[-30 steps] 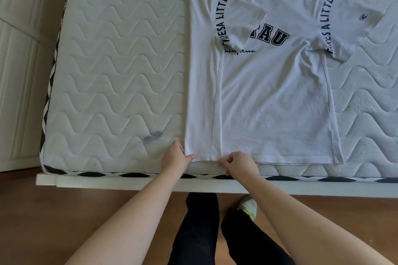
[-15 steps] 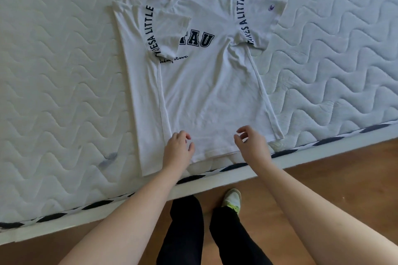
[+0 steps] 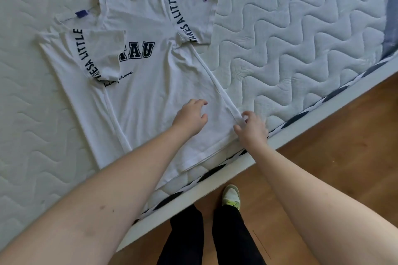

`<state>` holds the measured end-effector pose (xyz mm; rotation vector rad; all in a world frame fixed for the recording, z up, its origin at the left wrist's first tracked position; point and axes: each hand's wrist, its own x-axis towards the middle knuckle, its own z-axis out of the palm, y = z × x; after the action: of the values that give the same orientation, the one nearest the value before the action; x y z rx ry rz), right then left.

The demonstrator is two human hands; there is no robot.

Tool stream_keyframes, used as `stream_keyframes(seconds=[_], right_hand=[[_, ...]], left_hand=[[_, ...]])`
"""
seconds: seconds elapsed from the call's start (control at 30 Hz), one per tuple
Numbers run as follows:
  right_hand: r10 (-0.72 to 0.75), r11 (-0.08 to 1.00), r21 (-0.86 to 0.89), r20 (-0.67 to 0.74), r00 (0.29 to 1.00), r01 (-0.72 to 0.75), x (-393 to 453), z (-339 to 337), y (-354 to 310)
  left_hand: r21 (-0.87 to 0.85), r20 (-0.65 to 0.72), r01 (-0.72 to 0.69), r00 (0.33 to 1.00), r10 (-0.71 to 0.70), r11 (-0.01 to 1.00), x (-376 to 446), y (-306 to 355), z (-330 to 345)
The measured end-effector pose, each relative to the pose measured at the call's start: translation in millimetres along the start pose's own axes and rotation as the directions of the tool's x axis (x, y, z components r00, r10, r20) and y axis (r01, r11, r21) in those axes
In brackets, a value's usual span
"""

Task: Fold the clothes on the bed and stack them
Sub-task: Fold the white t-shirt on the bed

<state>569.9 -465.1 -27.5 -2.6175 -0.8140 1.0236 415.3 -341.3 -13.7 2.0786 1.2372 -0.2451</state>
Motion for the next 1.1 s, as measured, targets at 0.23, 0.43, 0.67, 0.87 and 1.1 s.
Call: stream_keyframes(seconds=[0.23, 0.43, 0.67, 0.87, 1.1], right_hand=[[-0.093, 0.983, 0.161, -0.009, 0.996, 0.093, -7, 1, -12], [-0.32, 0.942, 0.097, -0.018, 0.947, 0.32, -48, 22, -37], [-0.468, 0.881, -0.018, 0.117, 0.876, 0.473, -80, 51, -67], [-0.488, 0.833, -0.16, 0.242, 0.839, 0.53, -94, 71, -71], [-0.501, 0.752, -0.249, 0.386, 0.774, 0.611, -104, 91, -63]], left_hand=[[-0.139, 0.02, 0.067, 0.998, -0.065, 0.988, 35, 14, -8], [-0.372, 0.038, 0.297, 0.951, -0.305, 0.879, 46, 20, -23], [-0.222, 0.003, 0.345, 0.936, -0.353, 0.912, 40, -9, -38], [-0.314, -0.015, 0.368, 0.92, -0.393, 0.875, 4, -74, -38], [-0.475, 0.076, 0.377, 0.918, -0.39, 0.795, -21, -103, -21]])
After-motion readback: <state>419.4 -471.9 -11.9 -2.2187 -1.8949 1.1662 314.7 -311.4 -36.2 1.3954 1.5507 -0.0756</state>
